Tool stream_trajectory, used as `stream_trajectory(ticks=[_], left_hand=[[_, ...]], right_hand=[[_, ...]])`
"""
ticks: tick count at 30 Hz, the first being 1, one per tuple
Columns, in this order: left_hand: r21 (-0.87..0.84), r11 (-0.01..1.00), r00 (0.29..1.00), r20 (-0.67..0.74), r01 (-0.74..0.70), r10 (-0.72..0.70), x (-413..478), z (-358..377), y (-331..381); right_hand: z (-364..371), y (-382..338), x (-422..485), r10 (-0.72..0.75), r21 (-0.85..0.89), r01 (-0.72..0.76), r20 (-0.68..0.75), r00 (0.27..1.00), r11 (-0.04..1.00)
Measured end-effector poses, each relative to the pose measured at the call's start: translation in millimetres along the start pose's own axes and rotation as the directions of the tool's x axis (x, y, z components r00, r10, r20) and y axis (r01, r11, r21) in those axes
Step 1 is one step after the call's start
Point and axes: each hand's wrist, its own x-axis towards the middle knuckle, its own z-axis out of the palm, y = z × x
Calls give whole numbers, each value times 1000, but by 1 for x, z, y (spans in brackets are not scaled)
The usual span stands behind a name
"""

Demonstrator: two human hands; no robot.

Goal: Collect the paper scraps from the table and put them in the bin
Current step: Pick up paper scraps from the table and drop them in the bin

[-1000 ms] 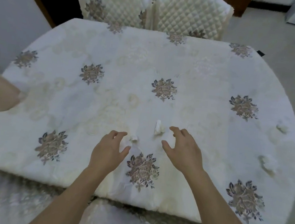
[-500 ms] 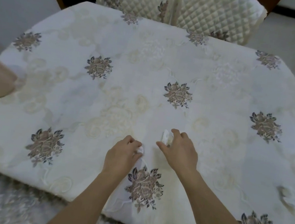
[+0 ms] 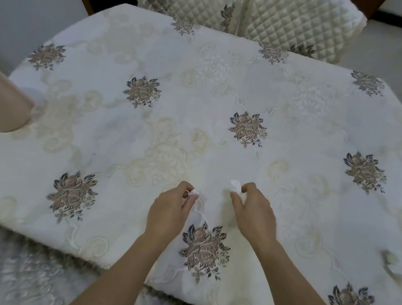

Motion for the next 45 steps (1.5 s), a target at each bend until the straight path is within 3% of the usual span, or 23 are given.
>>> stream_trajectory(ticks=[3, 9, 20, 25, 32, 39, 45], left_hand=[[-100, 995, 999, -28, 15, -18, -4, -15, 10], [-246, 969, 994, -107, -11, -16, -18, -51, 52], [-386, 910, 982, -161, -151, 95, -56, -93, 119], [-358, 918, 968, -236, -170, 87, -79, -113, 116], [-330, 940, 936, -350, -85, -38, -133, -139, 77], [-361, 931, 787, -560, 49, -259, -207, -190, 5], [-415, 896, 577, -699, 155, -423, -279, -225, -43]], right_hand=[[-20, -9, -9, 51, 152, -50, 0, 999, 987], [-73, -26, -32, 93, 326, -46, -130, 987, 944], [-137, -52, -79, 23, 325, 101, -358, 933, 940], [-137, -66, -94, -33, 343, 161, -351, 936, 925], [-104, -105, -117, -242, 336, 313, -236, 941, 888], [-47, -179, -152, -476, 365, 467, -71, 877, 806], [2, -249, -194, -678, 383, 611, 55, 733, 692]])
